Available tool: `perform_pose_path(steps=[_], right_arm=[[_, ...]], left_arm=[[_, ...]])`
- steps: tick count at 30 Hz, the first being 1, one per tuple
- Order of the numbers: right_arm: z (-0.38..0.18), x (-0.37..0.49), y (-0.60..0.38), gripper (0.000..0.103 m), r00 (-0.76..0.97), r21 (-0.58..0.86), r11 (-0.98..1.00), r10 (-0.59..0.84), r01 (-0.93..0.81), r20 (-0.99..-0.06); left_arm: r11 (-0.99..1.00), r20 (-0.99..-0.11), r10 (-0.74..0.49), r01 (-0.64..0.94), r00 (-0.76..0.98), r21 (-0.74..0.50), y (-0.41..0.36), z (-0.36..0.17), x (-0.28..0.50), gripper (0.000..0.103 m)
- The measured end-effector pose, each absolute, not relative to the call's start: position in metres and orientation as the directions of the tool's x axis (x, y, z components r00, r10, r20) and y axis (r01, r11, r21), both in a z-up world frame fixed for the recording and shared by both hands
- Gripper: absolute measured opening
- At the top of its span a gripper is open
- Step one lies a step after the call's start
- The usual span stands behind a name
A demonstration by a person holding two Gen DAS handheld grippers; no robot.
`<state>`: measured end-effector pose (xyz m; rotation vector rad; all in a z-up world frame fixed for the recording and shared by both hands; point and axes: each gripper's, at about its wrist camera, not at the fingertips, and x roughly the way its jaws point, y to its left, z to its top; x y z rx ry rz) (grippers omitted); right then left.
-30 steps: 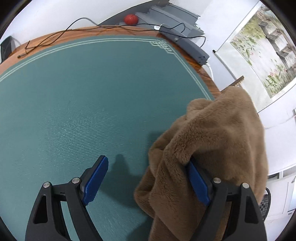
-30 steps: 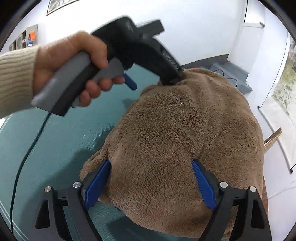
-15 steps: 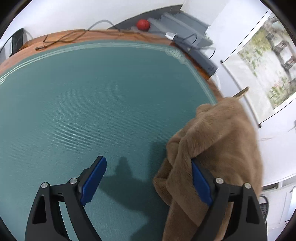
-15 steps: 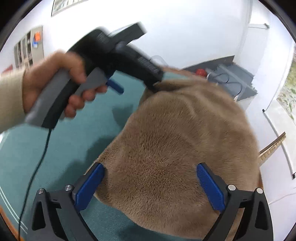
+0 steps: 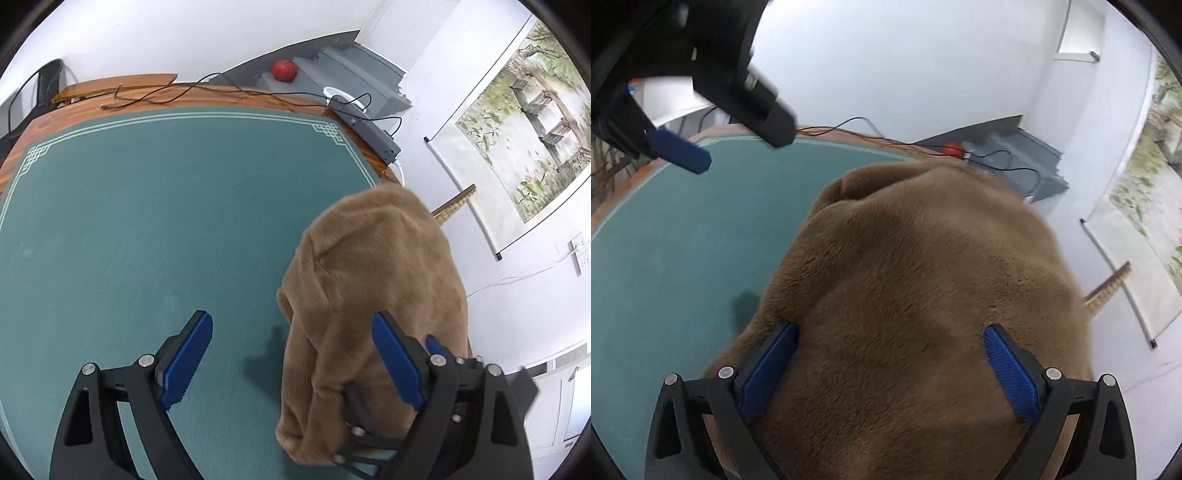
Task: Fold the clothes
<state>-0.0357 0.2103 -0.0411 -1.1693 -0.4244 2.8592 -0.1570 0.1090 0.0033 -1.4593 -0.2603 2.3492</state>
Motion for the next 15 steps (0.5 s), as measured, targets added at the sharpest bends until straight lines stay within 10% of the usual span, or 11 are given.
perform_pose_path(steps=[15], right_arm=[[0.022,0.036,0.323,0.102,-0.689,0.019,-0.998,-0.055,0.060,-0.723]], left_arm=[[-0.948,-0.836,0.285,-0.269,-0.468,-0.172,0.169,0.018,-0.069,0.102]])
